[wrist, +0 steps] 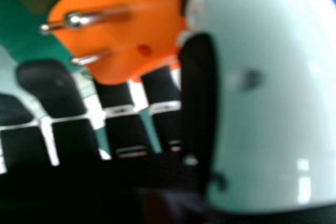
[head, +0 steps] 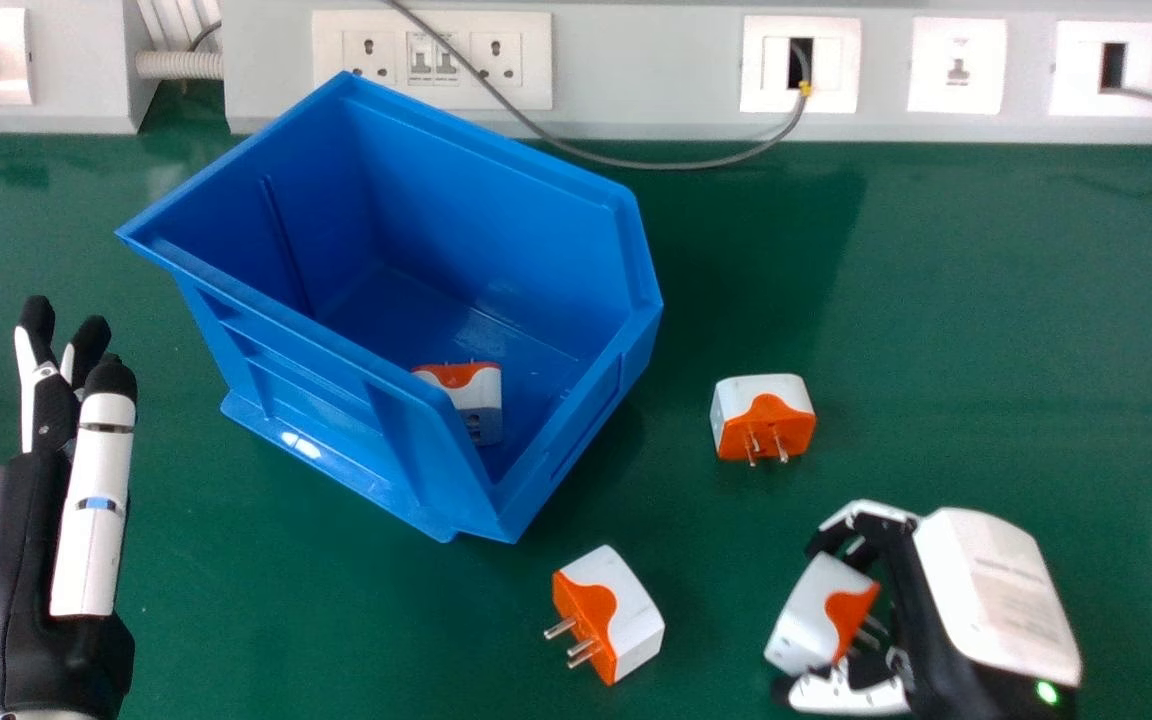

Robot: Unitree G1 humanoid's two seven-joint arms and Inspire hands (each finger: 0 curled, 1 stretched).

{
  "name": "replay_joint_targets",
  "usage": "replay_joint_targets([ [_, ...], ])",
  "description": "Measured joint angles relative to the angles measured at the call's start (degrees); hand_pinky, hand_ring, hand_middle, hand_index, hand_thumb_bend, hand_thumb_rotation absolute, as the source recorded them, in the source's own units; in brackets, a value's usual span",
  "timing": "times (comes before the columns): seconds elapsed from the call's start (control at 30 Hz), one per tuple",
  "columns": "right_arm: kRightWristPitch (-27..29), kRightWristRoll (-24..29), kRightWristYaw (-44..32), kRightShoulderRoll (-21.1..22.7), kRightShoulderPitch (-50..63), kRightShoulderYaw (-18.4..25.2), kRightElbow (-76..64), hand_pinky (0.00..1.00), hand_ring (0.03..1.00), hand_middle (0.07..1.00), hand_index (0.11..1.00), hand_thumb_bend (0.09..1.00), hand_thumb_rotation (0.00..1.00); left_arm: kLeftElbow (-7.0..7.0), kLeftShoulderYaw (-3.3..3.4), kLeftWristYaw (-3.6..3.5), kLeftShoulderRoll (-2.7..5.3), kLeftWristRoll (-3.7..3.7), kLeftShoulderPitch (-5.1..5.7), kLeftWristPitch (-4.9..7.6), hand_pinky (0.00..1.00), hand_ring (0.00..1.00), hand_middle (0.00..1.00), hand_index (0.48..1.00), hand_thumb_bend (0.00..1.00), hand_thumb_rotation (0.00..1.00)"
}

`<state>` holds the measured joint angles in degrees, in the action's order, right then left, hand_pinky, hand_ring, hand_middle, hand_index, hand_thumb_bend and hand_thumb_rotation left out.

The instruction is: Pick all objects and put in blue box

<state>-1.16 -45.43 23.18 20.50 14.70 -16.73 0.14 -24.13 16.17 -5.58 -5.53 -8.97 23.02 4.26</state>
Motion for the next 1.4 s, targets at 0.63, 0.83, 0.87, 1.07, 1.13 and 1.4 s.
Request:
replay_joint_targets([
  [0.63, 1.2, -0.3, -10.9, -1.8, -8.8, 3.8, -23.2, 0.07, 0.101, 0.422, 0.492, 0.511, 0.0, -0.12, -0.51, 0.74, 0.22, 0.01, -0.38, -0.13, 1.0, 1.0, 1.0, 1.0, 0.2, 0.94],
  [0.83, 1.8, -0.6, -14.1, -4.3, -21.9, 1.3, -16.2, 0.09, 0.127, 0.434, 0.494, 0.51, 0.0, -0.04, -0.67, 0.21, 0.36, -0.25, -0.53, 0.22, 1.0, 1.0, 1.0, 1.0, 0.21, 0.93],
  [0.87, 1.9, -1.0, -14.3, -4.8, -23.8, 0.7, -14.5, 0.1, 0.13, 0.433, 0.494, 0.51, 0.0, -0.04, -0.69, 0.17, 0.37, -0.17, -0.41, 0.26, 1.0, 1.0, 1.0, 1.0, 0.22, 0.93],
  [1.07, 1.8, -2.7, -14.6, -7.5, -33.5, -2.3, -3.5, 0.13, 0.169, 0.413, 0.501, 0.504, 0.0, -0.04, -0.63, 0.02, 0.41, -0.01, 0.81, 0.95, 1.0, 1.0, 1.0, 1.0, 0.24, 0.95],
  [1.13, 1.8, -2.8, -14.6, -8.6, -36.7, -3.4, 0.0, 0.13, 0.172, 0.414, 0.504, 0.504, 0.0, -0.04, -0.64, 0.0, 0.41, -0.03, 0.99, 1.05, 1.0, 1.0, 1.0, 1.0, 0.25, 0.95],
  [1.4, 2.3, -2.8, -13.2, -12.3, -49.2, -6.5, 14.9, 0.2, 0.282, 0.419, 0.535, 0.505, 0.0, -0.08, -0.34, 0.06, 0.39, 0.0, 1.51, 1.13, 1.0, 1.0, 1.0, 1.0, 0.25, 0.91],
])
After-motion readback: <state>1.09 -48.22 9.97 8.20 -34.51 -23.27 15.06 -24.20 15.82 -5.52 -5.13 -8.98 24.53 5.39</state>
